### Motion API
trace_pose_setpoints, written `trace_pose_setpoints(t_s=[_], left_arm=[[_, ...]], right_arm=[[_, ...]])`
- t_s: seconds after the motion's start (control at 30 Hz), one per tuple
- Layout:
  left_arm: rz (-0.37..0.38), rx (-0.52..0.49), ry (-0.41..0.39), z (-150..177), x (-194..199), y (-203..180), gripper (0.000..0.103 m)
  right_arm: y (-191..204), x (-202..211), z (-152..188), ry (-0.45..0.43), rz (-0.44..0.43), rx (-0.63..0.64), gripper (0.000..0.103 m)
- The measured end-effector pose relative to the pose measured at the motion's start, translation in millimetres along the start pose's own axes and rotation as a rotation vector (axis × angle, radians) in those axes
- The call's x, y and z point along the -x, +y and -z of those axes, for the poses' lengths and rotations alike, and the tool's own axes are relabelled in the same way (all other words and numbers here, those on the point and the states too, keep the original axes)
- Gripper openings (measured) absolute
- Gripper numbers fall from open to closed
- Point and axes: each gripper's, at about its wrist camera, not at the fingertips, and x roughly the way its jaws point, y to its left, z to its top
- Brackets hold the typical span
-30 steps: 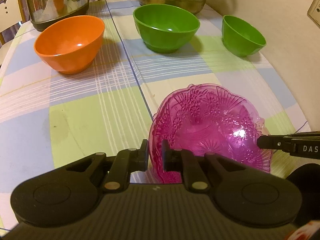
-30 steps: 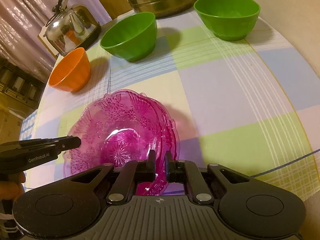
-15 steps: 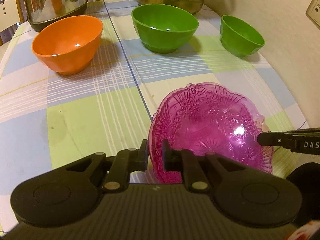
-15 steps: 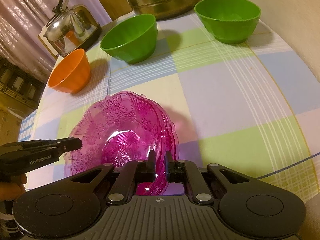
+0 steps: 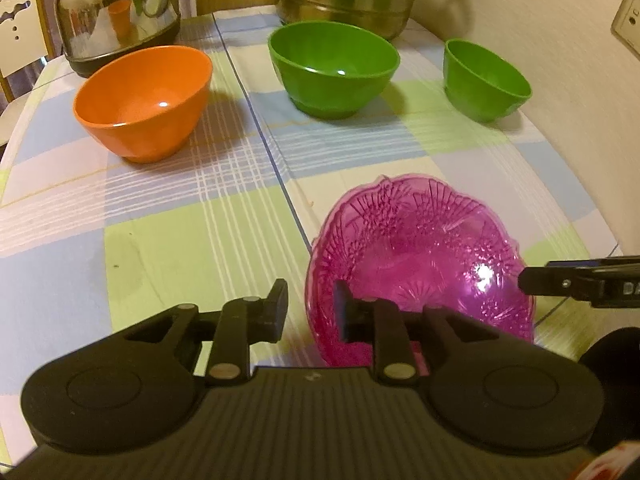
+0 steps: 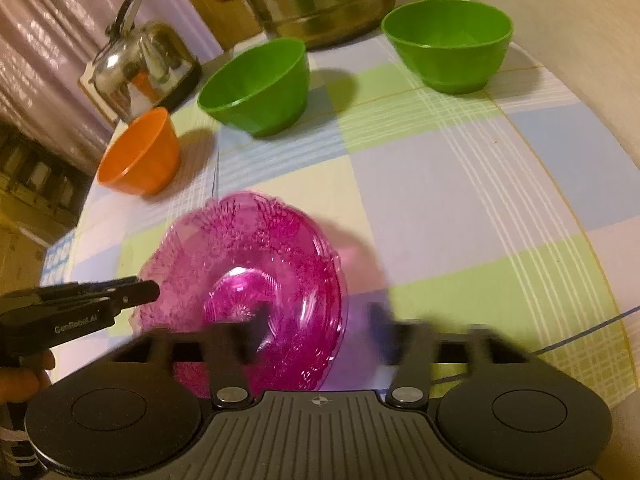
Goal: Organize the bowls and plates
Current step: 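Open both tools and release the stacked pink dishes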
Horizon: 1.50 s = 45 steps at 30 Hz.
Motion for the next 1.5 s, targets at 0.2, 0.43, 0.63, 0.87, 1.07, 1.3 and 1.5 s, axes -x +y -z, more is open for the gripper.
trace_pose_setpoints(t_s=[0.2, 0.43, 0.63, 0.87, 1.07, 1.3, 1.5], left_arm=[[0.001, -0.006, -0.001, -1.6, -0.5, 3.3, 0.021], [0.013, 0.000, 0.000, -0.3, -2.2, 6.9, 0.022], [0.040, -0.009, 0.001, 0.0, -3.6, 4.7, 0.008], [0.043, -0.015, 0.006, -1.7, -9.2, 5.6, 0.008], [0.065, 0.005, 0.015, 0.7, -14.3, 5.7, 0.008], [0.058, -0.005, 0.014, -1.5, -13.8, 4.4, 0.011], [0.051, 0.035, -0.002, 1.1, -9.3, 10.4, 0.015]], right_arm=[[-4.6, 3.5, -1.4, -0.012, -0.004, -0.008, 0.061], [-5.6, 4.1, -2.9, -0.017, -0.004, -0.009, 0.062], [-3.6, 2.3, -3.7, -0.015, -0.008, -0.001, 0.061], [2.0, -1.9, -5.0, -0.007, -0.020, 0.015, 0.061], [5.4, -4.6, -4.8, 0.000, -0.021, 0.018, 0.061], [-0.2, -3.5, -6.3, -0.005, -0.018, 0.009, 0.061], [-1.2, 1.0, -6.4, -0.011, -0.018, 0.015, 0.061]])
